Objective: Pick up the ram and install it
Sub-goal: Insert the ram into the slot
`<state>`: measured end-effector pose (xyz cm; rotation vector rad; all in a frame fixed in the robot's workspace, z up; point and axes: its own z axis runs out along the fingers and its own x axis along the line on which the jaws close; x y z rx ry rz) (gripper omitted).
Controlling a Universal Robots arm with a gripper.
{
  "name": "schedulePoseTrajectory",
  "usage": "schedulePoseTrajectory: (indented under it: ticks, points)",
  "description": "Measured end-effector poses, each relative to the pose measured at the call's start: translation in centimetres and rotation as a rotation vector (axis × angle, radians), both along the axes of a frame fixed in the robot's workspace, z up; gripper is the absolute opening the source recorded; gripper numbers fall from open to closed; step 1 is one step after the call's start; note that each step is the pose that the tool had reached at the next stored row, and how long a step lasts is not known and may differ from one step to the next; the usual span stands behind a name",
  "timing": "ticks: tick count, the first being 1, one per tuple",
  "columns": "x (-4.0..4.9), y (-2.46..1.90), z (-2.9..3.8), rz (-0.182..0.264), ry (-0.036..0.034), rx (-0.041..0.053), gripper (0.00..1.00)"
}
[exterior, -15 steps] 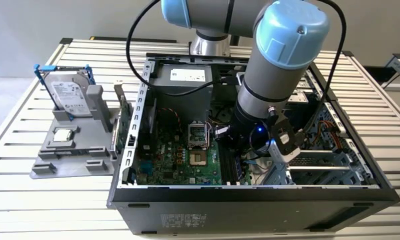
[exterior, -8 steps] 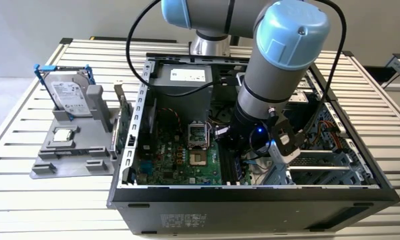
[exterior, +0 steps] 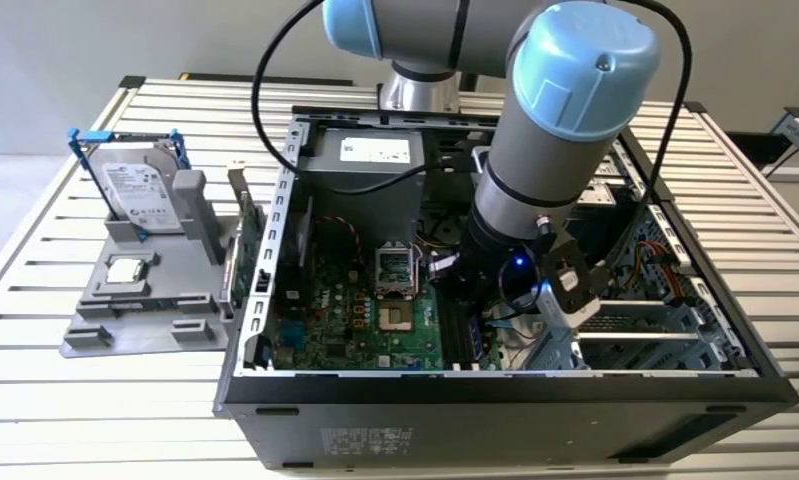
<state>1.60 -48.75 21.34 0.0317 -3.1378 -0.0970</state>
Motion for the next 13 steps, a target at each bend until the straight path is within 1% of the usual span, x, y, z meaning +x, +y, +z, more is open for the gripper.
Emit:
schedulePoseTrajectory:
  ticks: [6,10,13]
  points:
    - [-0.01,0.04,-0.18,0.000,0.0000,-0.0013,0.00]
    - [-0.01,0.22,-0.15,0.000,0.0002,-0.0025,0.00]
    - [0.03,0.32,-0.19,0.000,0.0000,-0.0011,0.00]
